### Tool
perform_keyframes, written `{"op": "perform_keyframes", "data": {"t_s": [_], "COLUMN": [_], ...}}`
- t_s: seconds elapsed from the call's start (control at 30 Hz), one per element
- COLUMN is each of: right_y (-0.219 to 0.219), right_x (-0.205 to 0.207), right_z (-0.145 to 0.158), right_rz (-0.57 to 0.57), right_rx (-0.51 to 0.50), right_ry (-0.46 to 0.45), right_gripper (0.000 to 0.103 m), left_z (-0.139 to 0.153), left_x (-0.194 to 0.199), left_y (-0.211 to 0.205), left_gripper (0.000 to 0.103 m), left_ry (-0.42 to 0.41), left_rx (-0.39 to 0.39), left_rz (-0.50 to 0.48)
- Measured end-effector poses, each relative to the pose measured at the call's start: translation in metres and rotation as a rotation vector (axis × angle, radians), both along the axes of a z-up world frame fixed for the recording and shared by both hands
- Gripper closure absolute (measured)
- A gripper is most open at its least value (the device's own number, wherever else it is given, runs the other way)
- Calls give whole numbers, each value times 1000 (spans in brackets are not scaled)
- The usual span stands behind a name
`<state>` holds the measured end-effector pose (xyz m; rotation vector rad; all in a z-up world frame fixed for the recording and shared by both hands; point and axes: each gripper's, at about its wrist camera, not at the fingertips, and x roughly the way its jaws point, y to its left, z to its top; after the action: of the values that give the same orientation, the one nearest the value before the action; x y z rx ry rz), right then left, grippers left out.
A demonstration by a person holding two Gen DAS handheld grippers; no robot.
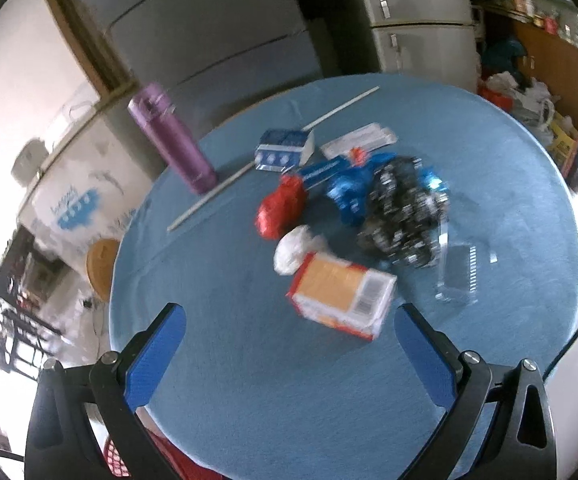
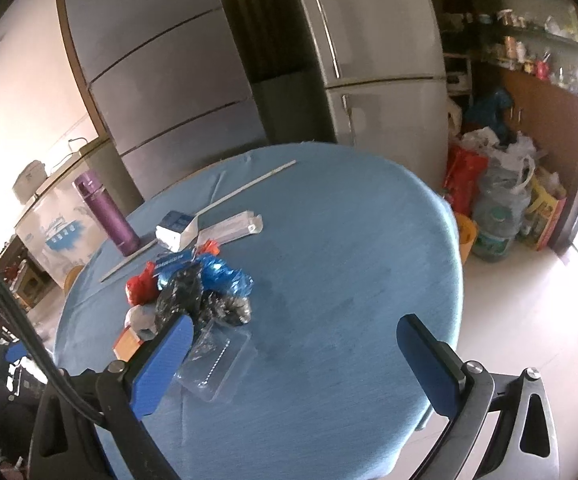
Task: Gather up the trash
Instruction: 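Move both tools over the table toward the pile of trash, then grasp the red-and-yellow box with the left tool while the right tool grasps the clear tray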
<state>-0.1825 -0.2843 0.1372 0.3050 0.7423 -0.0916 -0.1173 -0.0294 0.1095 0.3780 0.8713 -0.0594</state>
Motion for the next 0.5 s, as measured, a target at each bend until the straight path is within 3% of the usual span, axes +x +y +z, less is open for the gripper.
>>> {"op": "perform_keyframes", "data": {"t_s": [0.2,0.33,0.5], "right_y": [11,20,40], "right_x": [17,37,56], "right_z": [-23,-41,-68], "right_rz": [64,115,172], "right_rx": [94,220,270], "right_ry": [43,91,198], "right_gripper": [0,2,10], "left_z": [-9,-17,-37], "left_x": [18,29,44], "left_y": [45,54,47], "left_gripper": [0,0,0], "left_ry": [44,121,243], "left_rx": [-67,-195,-330], "left_rz": [101,81,61]}}
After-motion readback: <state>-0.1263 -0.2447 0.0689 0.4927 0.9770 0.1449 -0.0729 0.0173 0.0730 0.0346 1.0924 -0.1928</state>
